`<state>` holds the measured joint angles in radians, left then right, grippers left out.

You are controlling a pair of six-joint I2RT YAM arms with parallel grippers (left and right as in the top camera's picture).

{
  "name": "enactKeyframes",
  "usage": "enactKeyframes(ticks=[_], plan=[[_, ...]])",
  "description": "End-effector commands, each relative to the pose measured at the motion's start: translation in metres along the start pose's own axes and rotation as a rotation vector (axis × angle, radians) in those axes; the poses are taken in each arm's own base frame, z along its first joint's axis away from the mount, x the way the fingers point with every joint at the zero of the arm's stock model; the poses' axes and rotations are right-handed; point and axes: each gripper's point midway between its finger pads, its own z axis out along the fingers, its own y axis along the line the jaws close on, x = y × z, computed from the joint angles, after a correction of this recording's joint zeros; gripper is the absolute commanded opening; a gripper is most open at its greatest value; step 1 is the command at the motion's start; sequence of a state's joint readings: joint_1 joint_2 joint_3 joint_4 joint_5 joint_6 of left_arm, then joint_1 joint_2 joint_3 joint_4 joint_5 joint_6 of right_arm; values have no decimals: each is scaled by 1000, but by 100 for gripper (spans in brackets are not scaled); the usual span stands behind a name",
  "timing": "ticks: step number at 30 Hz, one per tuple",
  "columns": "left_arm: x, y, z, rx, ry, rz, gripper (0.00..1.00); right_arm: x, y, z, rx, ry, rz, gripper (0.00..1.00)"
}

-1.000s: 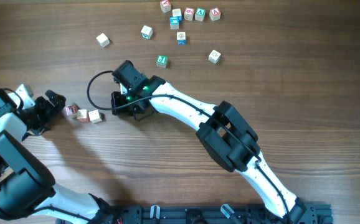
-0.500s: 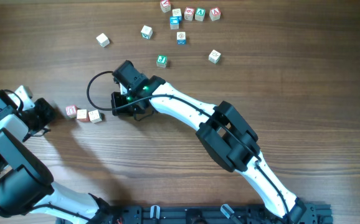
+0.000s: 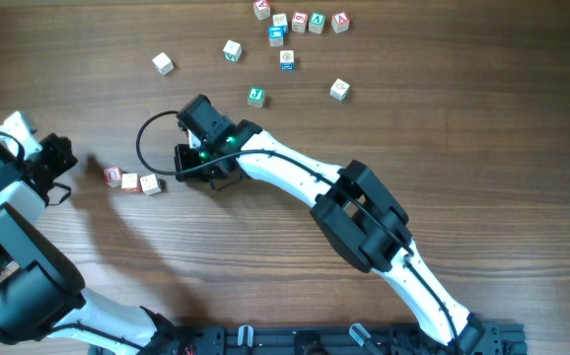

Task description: Form a horizontal line

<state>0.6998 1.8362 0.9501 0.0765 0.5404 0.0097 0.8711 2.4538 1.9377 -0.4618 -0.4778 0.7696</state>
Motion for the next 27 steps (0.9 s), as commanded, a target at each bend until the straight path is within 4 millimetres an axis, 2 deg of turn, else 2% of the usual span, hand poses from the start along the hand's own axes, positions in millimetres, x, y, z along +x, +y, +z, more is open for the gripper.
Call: enactKeyframes(ticks=[1, 5, 6, 9, 16, 27], plan=[[7, -31, 7, 136, 23, -9, 4, 1, 2, 1, 5, -9, -7, 5], [21, -56, 22, 177, 73, -42, 4, 1, 2, 1, 4, -10, -7, 5], [28, -70, 28, 200, 98, -23, 4, 1, 2, 1, 5, -9, -7, 4], [39, -81, 37, 175, 130, 2, 4, 1, 1, 1, 7, -7, -5, 5], [64, -68, 37, 81, 221, -35, 4, 5, 0, 1, 11, 8, 1, 5], [67, -45, 28, 40, 241, -96, 4, 5, -1, 1, 13, 10, 2, 5]])
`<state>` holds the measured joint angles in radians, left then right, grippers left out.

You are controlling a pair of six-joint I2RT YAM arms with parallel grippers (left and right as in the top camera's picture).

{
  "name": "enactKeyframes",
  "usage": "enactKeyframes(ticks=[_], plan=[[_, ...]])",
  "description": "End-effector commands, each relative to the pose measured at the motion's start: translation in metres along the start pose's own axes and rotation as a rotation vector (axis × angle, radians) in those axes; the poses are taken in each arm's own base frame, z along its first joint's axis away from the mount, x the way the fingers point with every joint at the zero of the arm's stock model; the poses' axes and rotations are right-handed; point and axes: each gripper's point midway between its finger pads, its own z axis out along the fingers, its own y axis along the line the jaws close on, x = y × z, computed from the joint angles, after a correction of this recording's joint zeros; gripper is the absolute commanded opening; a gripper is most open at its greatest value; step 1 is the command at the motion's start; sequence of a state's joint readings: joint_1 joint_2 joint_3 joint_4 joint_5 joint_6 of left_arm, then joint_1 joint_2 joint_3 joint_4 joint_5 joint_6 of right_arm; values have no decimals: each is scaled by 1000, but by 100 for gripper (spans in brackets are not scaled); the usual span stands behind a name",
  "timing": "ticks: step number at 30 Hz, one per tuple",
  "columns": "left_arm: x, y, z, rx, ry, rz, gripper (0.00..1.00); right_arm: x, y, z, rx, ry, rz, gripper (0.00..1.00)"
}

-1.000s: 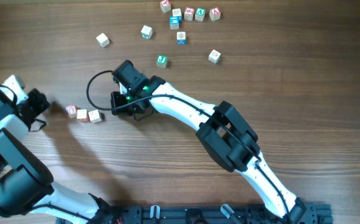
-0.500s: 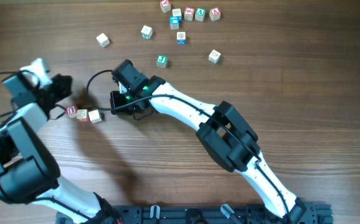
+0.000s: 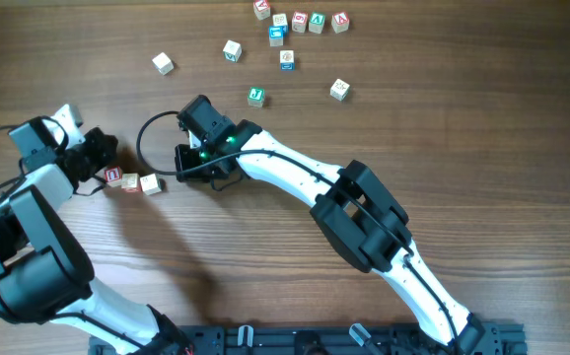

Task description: Form a horizontal line

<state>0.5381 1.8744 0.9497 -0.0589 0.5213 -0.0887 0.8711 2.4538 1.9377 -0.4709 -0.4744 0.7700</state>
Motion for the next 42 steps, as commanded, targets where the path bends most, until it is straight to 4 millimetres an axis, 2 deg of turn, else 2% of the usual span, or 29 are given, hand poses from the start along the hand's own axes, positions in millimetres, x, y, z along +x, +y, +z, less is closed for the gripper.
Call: enactKeyframes(ticks=[1, 6, 9, 19, 26, 35, 42], plan=[[7, 10, 0, -18, 24, -24, 4, 4, 1, 1, 5, 6, -2, 5], [11, 9, -1, -17, 45, -29, 4, 4, 1, 1, 6, 7, -2, 5], [13, 3, -2, 15, 70, 4, 4, 4, 1, 1, 6, 7, -3, 5], [6, -3, -12, 7, 127, 21, 4, 4, 1, 1, 6, 6, -5, 5], [10, -1, -12, -6, 142, 12, 4, 4, 1, 1, 6, 7, -6, 5], [23, 12, -15, -84, 195, -26, 4, 4, 1, 1, 6, 7, -7, 5], [18, 12, -17, -97, 191, -20, 4, 5, 0, 1, 8, 8, -5, 5]])
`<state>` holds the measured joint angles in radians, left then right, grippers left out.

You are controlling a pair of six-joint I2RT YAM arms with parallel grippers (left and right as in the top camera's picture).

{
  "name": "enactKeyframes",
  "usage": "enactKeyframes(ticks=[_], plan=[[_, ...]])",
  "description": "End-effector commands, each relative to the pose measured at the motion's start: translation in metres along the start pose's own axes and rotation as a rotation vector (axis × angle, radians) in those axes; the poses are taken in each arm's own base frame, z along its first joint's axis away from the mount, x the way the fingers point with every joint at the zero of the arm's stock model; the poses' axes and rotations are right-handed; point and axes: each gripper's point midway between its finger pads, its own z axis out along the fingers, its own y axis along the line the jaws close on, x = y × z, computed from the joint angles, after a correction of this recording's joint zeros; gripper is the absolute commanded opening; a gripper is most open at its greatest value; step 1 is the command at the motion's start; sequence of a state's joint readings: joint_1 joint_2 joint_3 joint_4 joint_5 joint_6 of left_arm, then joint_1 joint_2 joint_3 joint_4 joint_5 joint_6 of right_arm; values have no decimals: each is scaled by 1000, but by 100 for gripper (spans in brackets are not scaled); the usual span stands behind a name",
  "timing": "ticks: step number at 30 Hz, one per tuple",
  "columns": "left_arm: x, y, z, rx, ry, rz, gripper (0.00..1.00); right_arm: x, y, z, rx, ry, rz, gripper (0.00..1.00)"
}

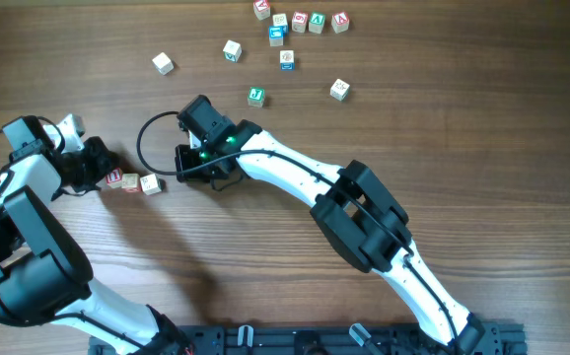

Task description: Form a horizontal line

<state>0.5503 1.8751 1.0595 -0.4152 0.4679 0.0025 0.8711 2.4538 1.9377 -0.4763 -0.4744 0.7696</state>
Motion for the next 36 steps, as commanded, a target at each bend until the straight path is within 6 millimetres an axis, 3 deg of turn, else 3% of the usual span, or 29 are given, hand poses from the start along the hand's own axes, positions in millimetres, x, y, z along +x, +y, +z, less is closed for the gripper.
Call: enactKeyframes(ticks=[1, 21, 32, 36], plan=[[-10, 1, -3, -17, -13, 13, 4, 3, 1, 1, 7, 3, -7, 5], [-3, 12, -8, -95, 39, -4, 4, 3, 0, 1, 12, -1, -10, 5], [5, -10, 2, -91, 74, 114, 4, 3, 0, 1, 13, -1, -10, 5], [5, -6, 3, -126, 76, 121, 4, 3, -1, 1, 15, 0, -9, 5]])
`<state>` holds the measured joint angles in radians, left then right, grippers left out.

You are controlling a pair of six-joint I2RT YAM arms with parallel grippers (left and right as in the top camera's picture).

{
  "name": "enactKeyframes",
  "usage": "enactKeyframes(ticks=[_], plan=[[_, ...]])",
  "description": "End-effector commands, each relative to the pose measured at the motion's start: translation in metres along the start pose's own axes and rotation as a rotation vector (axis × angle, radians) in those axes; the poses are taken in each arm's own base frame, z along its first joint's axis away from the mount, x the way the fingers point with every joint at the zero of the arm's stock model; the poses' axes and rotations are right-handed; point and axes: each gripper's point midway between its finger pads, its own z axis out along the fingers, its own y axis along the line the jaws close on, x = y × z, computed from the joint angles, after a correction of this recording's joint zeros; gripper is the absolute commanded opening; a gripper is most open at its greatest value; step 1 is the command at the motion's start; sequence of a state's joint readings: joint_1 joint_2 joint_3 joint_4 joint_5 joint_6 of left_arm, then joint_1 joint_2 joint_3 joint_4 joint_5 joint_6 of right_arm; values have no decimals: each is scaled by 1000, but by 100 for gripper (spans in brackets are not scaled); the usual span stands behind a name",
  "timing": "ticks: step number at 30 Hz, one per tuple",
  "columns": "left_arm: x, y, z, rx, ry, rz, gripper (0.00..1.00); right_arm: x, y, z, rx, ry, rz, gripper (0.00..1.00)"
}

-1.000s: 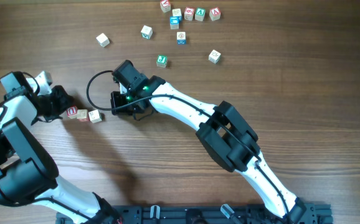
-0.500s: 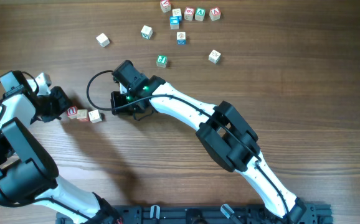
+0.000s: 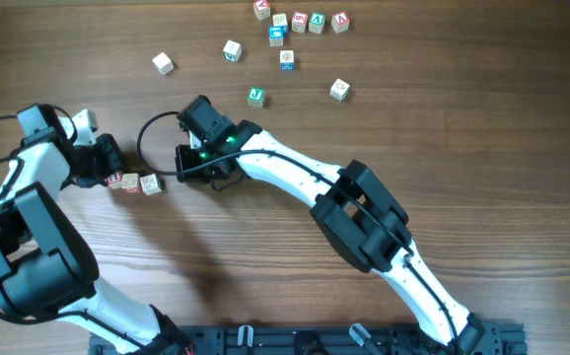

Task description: Form a horizontal line

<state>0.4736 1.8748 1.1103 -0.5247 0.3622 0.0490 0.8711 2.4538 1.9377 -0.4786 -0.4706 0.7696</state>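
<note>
Three small blocks lie side by side in a short row: a red-faced block (image 3: 114,179), a pale block (image 3: 130,181) and a white block (image 3: 150,183). My left gripper (image 3: 106,161) sits at the row's left end, right over the red-faced block's upper edge; its fingers merge into one dark shape. My right gripper (image 3: 192,164) hovers just right of the row with its fingers hidden under the wrist. Loose blocks lie further back: a white one (image 3: 163,64), another white one (image 3: 231,49) and a green one (image 3: 255,96).
A cluster of several coloured blocks (image 3: 300,20) lies at the far edge, with a blue-and-white block (image 3: 287,59) and a white block (image 3: 339,89) nearby. A black cable (image 3: 145,133) loops from the right wrist. The right arm (image 3: 364,212) crosses the table diagonally.
My left gripper has shifted slightly right and back, and now sits closer over the red-faced block. The row of three blocks and the right arm look unchanged.
At first my left gripper was far to the left, clear of the three-block row. It was then at the row's left end, then a little further left and forward, and now presses close over the end block. The right arm never moved.
</note>
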Motion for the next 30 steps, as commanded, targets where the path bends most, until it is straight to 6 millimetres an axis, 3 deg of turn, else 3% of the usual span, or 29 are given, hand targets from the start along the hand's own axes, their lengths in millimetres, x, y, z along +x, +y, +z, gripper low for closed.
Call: enactKeyframes(ticks=[1, 6, 14, 22, 30], plan=[[-4, 6, 0, -42, -3, 29, 4, 3, 0, 1, 10, 1, -11, 4], [-16, 6, -3, -41, -43, -13, 4, 3, 0, 1, 11, 1, -10, 5], [-59, -7, -35, -38, -109, -4, 4, 3, 0, 1, 10, 1, -10, 5], [-40, 14, -37, -161, -39, -107, 4, 3, 0, 1, 10, 2, -10, 4], [-19, 13, -37, -169, 45, -125, 4, 3, 0, 1, 10, 2, -10, 5]])
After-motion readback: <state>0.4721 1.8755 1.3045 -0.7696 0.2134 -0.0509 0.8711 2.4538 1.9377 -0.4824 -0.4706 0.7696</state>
